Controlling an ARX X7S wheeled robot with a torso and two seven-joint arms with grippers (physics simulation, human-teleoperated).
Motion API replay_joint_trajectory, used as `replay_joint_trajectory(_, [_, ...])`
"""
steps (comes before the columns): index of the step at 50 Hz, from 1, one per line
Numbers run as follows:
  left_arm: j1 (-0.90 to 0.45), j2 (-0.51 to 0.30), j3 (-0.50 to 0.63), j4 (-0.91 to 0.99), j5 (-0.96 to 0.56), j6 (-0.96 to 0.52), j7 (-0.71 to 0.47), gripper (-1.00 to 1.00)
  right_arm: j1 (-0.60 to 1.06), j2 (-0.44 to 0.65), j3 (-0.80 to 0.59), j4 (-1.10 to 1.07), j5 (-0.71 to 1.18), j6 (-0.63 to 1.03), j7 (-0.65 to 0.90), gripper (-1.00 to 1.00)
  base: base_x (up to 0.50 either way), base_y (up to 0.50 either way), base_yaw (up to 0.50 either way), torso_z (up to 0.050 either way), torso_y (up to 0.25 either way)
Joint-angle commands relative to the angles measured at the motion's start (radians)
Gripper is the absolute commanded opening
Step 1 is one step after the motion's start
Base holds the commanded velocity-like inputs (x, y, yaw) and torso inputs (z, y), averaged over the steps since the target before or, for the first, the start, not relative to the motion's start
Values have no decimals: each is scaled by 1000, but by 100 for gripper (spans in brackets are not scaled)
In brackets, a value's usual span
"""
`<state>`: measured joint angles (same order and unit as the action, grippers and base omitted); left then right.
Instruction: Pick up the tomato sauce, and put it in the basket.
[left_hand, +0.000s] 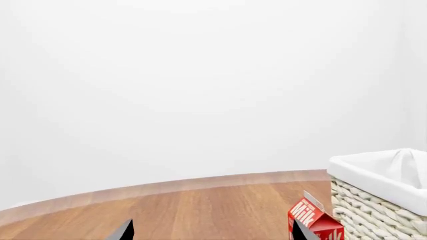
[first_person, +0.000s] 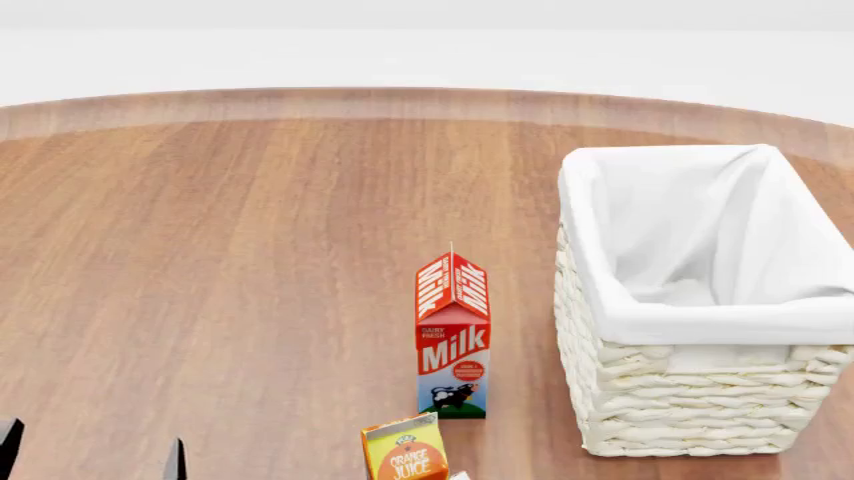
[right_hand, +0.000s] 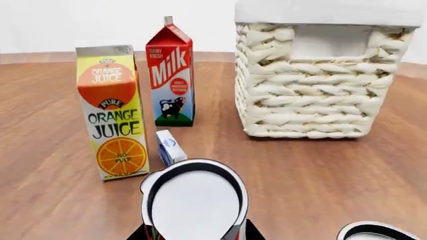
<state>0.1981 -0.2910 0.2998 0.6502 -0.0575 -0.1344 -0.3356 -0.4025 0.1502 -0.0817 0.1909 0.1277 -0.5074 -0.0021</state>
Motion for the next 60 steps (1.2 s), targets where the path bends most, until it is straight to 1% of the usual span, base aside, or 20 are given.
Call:
replay_joint_trajectory(1, [-2,-7,5,1,-4,0,-7,100,-96,32,24,-307,1,45,49,-100,0,0,0,0,0])
replay_joint_trajectory(7, [-4,-10,4,2,-10,-1,-10,100,-146,54,36,-462,21,89,67,-100,0,0,0,0,0])
replay_joint_trajectory(14, [-4,-14,6,1,-12,1,-15,100,-171,69,59,-563,35,105,91,-100,0,0,0,0,0])
replay_joint_trajectory(28, [-9,-19,14,-6,-16,1,-20,100,-88,109,112,-751,41,220,149,-100,0,0,0,0,0])
replay_joint_trajectory(36, [-11,-22,17,-8,-20,1,-23,100,30,140,146,-813,60,325,184,-100,0,0,0,0,0])
replay_joint_trajectory(39, [-11,-23,18,-7,-21,0,-25,100,115,168,165,-863,86,419,205,-100,0,0,0,0,0])
replay_joint_trajectory(46, [-13,-26,18,-9,-27,1,-28,100,250,205,172,-912,106,550,232,-100,0,0,0,0,1])
replay_joint_trajectory(55, [-16,-28,23,-16,-28,2,-32,100,511,248,166,-912,174,754,266,-100,0,0,0,0,0])
replay_joint_trajectory(60, [-19,-28,26,-24,-31,3,-32,100,600,249,146,-870,187,806,272,-100,0,0,0,0,0])
